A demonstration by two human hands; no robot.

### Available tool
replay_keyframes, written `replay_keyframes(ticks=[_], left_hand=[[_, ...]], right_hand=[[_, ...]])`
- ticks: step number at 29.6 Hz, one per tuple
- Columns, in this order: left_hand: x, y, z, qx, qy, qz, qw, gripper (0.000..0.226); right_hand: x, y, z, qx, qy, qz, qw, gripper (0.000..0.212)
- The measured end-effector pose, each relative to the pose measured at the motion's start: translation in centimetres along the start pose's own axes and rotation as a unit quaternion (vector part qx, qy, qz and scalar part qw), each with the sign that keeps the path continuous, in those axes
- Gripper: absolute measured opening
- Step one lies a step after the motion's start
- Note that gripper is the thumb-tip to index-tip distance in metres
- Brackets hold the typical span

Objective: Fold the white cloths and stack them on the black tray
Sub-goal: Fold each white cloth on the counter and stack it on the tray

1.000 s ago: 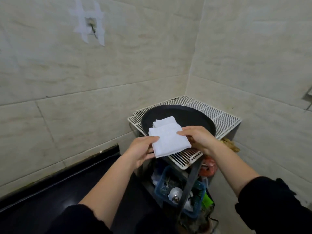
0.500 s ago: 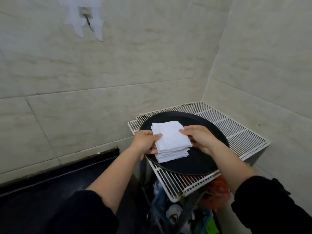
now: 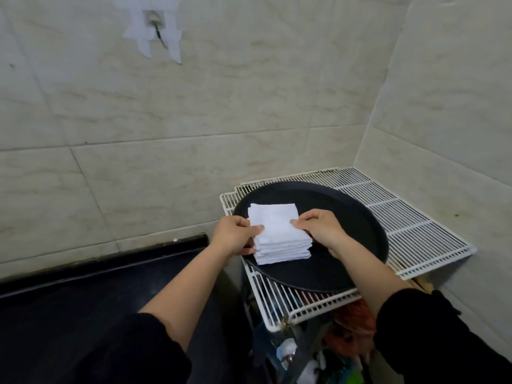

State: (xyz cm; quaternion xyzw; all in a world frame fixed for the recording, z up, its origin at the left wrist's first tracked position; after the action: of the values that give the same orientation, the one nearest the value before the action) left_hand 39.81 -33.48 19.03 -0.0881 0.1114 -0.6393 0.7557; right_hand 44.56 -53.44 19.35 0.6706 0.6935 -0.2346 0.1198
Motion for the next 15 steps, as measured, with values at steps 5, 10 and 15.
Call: replay_keyframes(ticks=[5,10,15], left_hand=[[-0.8,-1.0,0.2,0.046,0.045,0.043,0.997,0.021],[-3.6,-2.4,0.4,0.119,0.068,0.112,0.984,0.012],[-9.0,-4.8,-0.6,0.155,0.122,0.206,0.958,0.009]], right_hand=[[-1.1,-0.4,-1.6,-0.121,-0.195,0.086,0.969,0.023],[1.0,-2.3,-5.9,-0.278,-0.242,0.090,0.925,0.021],[7.5,-4.4,-8.0,-0.360,-0.269,0.009,0.894,0.022]])
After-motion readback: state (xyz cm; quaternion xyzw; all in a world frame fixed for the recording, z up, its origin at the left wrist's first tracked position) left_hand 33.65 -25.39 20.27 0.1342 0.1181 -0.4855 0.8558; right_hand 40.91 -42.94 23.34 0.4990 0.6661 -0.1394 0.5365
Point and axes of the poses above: each hand's wrist, its own y-axis towards the middle knuckle, its own x-axis out of the palm, z = x × y, the point moved 1 cm from there along y, towards the middle knuckle, and after that the axes turned 5 degrees about -y, right-handed, at the moved point
